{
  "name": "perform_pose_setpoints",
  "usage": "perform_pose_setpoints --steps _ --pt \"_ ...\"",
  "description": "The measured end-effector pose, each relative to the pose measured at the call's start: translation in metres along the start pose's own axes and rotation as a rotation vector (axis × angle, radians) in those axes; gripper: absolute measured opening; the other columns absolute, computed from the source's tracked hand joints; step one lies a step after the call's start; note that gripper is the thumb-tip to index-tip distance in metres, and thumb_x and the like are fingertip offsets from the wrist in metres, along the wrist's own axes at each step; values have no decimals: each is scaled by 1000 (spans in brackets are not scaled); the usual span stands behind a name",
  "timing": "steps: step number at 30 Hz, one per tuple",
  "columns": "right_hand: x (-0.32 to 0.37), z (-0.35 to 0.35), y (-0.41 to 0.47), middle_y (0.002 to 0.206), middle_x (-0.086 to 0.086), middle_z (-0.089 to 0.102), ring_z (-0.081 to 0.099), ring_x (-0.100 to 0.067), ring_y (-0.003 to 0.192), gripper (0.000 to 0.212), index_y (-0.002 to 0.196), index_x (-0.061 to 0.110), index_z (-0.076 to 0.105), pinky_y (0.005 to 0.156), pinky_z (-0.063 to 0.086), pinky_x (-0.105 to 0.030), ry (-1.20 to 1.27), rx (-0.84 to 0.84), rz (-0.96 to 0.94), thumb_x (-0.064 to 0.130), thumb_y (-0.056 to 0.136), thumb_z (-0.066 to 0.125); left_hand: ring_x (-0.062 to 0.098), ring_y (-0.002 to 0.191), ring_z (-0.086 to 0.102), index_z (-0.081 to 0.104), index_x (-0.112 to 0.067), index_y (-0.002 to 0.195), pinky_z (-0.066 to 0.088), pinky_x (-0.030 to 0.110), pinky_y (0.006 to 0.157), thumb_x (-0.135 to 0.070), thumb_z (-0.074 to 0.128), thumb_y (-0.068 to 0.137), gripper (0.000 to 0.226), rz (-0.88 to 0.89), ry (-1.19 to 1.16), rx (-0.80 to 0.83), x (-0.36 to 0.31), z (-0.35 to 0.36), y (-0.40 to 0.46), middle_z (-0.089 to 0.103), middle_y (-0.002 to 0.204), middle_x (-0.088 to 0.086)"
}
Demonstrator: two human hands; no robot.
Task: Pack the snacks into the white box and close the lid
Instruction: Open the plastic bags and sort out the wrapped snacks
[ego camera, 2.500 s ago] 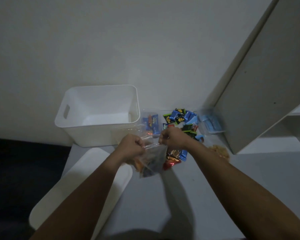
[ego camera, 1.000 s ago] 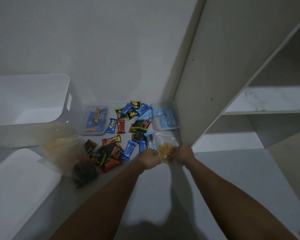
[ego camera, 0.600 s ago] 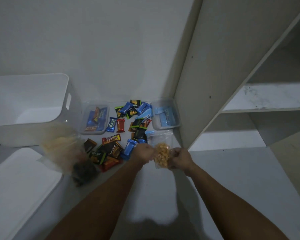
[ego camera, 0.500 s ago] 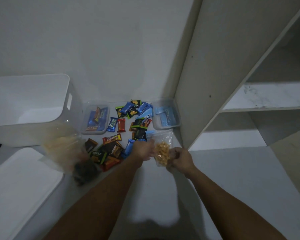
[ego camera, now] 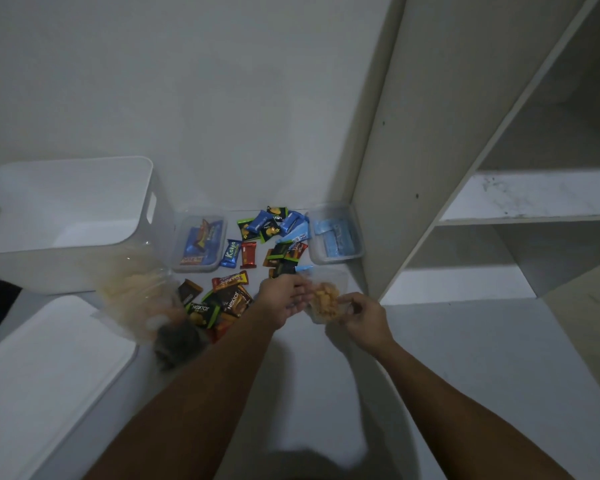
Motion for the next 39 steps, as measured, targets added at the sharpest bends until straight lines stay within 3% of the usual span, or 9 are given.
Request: perform_pose_setpoints --steps 5,8,11,18,25,27,30,34,39 --pt "21 -17 18 88 1 68 62 -19 86 20 82 25 72 75 47 -31 401 46 225 10 79 59 9 45 64 66 2 97 49 19 43 -11 58 92 16 99 156 -51 -2 0 -9 72 73 10" --pt "42 -26 22 84 0 68 61 -12 77 14 90 18 73 69 46 -24 389 177 121 17 79 64 9 44 61 69 1 91 48 21 50 -15 61 89 18 152 252 -71 0 -1 -11 72 68 8" --pt "51 -27 25 80 0 70 62 -8 71 11 91 9 75 70 49 -21 78 221 -49 9 81 72 10 43 60 69 1 87 45 23 48 -14 62 86 16 182 311 -75 0 1 -15 72 70 9" --pt "69 -34 22 88 -2 75 68 -16 80 12 93 12 77 77 54 -29 -138 -38 -257 15 85 68 22 50 57 69 2 74 45 34 57 -15 65 74 18 284 557 -67 -10 -4 -27 67 61 13" --pt "95 -45 21 93 -3 75 66 -13 82 13 96 10 77 81 53 -27 -126 -2 -307 12 86 68 19 64 54 59 -12 74 46 34 64 -23 56 88 18 452 488 -217 -24 -11 -38 60 74 7" --pt "99 -49 24 94 -3 76 68 -13 84 14 97 10 77 83 55 -30 -108 3 -316 12 86 69 15 77 57 61 -14 88 50 29 69 -8 58 85 7 611 463 -254 -30 -14 -42 60 86 2" --pt "107 -55 26 94 -3 76 68 -12 83 14 97 11 77 84 55 -29 -113 23 -338 13 85 70 11 82 59 65 -11 107 54 18 67 5 66 79 32 762 506 -150 -33 -13 -46 61 94 -8" --pt "117 -60 26 88 -1 76 66 -10 77 12 94 12 77 79 54 -27 -95 41 -362 13 83 72 3 76 62 72 -12 90 53 11 64 1 73 78 18 875 501 -185 -41 -12 -50 67 84 -9" --pt "122 -66 25 79 9 69 62 1 71 13 97 13 76 70 50 -20 3 71 -360 19 86 70 21 80 70 73 -24 70 59 38 78 -4 76 76 21 830 446 -207 -47 -19 -49 72 77 -2"
Point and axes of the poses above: each hand's wrist, its own y-axis towards the middle knuckle, its own z-axis out of the palm, x = y × z, the point moved 2 cm from there along y, towards the middle knuckle
